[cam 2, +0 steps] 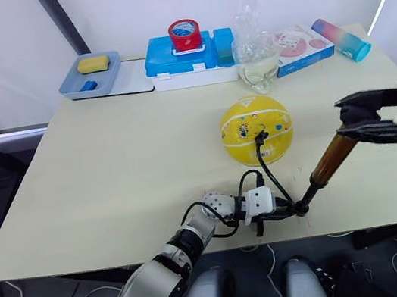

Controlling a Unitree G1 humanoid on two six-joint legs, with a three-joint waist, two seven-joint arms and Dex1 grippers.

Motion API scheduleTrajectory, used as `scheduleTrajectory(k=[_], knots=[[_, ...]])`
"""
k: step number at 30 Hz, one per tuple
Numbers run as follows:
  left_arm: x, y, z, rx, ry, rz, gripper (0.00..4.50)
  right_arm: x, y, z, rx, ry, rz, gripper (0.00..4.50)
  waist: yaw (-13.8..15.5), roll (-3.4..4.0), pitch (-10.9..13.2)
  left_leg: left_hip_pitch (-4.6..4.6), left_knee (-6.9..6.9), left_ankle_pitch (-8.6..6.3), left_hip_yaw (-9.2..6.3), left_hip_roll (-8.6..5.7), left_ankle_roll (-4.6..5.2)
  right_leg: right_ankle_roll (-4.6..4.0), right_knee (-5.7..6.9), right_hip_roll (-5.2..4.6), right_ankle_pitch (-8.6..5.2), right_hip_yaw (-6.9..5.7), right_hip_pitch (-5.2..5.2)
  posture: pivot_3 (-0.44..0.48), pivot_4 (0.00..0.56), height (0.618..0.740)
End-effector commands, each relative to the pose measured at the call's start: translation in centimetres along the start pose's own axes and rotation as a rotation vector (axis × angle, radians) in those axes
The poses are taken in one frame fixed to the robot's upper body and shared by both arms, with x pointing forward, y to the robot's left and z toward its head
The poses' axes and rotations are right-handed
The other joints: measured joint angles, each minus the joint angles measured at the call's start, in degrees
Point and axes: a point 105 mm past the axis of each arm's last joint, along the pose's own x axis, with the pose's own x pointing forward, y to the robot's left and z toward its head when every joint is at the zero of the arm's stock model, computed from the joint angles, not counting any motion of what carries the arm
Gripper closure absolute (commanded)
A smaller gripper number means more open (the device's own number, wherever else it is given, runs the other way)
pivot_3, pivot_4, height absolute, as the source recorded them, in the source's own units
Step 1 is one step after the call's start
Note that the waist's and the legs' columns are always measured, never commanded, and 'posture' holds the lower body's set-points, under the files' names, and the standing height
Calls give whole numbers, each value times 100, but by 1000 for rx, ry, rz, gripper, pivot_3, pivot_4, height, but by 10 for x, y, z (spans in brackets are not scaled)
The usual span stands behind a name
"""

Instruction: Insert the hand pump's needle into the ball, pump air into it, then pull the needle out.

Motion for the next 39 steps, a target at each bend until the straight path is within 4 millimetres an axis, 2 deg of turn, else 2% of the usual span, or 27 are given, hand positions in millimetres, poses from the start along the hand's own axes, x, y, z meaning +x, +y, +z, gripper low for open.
scheduleTrajectory(k=[1,9,16,20,24,27,34,39], knots=[[-13,-26,-43,-97,169,-74,4122,-5,1,10,-43,-13,-28,2500,1,2,-1,-4,0,1,2,0,1,0,0,-1,0,0,-4,0,150,739],[-12,-25,-42,-95,166,-68,4122,15,-5,-58,2,128,-38,2500,-1,-11,-7,-2,0,4,2,-1,8,20,1,2,-12,0,-2,0,150,739],[-12,-24,-42,-97,167,-65,4122,30,-7,-112,15,169,-54,2500,2,-15,-10,1,1,12,0,-1,21,23,2,5,-13,0,0,0,150,739],[-11,-23,-42,-98,165,-58,4122,35,-6,-122,9,147,-64,2500,-1,-17,-13,2,1,13,1,-2,23,22,3,4,-13,0,1,0,150,739],[-11,-24,-42,-100,165,-58,4122,29,-8,-107,-29,121,-63,2500,0,-18,-14,11,1,13,-1,0,23,22,3,5,-13,1,7,0,150,739],[-12,-23,-43,-98,167,-59,4122,19,-14,-77,-73,82,-69,2500,0,-6,-6,10,2,2,-1,0,4,22,3,4,-13,1,7,0,150,739],[-13,-23,-44,-102,170,-54,4122,-1,-12,-12,-69,-16,-56,2500,1,3,1,6,3,6,0,-3,10,1,3,-2,1,1,6,0,150,739],[-12,-26,-44,-104,165,-60,4122,-9,-9,15,-80,-13,-58,2500,0,4,1,6,3,1,0,-2,2,1,2,-2,0,0,5,0,150,739]])
